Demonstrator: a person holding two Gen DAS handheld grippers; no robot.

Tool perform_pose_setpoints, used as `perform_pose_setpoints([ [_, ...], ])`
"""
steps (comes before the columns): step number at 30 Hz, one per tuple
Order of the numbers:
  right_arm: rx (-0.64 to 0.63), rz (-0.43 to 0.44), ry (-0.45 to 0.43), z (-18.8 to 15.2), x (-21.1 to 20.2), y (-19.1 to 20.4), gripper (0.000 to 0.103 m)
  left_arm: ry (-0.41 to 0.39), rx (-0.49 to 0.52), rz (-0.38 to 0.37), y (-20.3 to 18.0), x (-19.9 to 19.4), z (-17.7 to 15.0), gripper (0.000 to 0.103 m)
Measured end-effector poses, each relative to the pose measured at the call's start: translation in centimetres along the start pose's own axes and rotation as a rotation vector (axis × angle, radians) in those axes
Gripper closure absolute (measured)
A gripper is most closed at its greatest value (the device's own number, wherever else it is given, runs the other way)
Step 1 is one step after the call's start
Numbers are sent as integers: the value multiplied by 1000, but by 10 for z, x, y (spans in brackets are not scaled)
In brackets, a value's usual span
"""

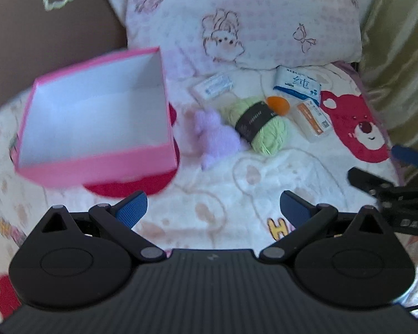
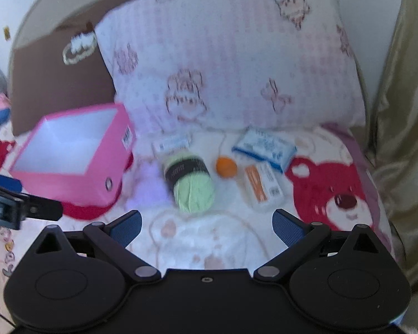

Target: Organize objects

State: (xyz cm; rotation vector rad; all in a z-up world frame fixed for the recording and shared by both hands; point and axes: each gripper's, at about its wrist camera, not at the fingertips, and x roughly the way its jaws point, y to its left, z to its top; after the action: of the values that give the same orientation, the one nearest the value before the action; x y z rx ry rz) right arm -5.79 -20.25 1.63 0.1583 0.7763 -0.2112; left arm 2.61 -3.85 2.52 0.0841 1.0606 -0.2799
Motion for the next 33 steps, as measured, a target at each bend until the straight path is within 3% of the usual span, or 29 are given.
perform_pose_setpoints([
  [4,-13,144,-95,6,3,-16,2,7,80,11,-15,5,23,0],
  [7,-65,221,-113,9,14,-21,2,5,125,13,-26,13,38,0],
  [12,-135,241,-93,17,40,-24,2,-66,157,-1,-41,31,58,0],
  [17,-222,267,-64,17,58,-19,2,-88,106,-22,-43,64,68,2],
  [22,-290,135,-155,18,64,-7,1,-137,70,-78,-42,85,69,2],
  [27,-293,183,-158,20,81,-10,1,-160,64,-101,-43,95,69,2],
  [30,-261,275,-157,19,91,-14,2,-163,77,-88,-47,101,70,4],
  [33,-280,253,-179,17,95,-9,2,-218,64,-100,-44,101,66,8],
])
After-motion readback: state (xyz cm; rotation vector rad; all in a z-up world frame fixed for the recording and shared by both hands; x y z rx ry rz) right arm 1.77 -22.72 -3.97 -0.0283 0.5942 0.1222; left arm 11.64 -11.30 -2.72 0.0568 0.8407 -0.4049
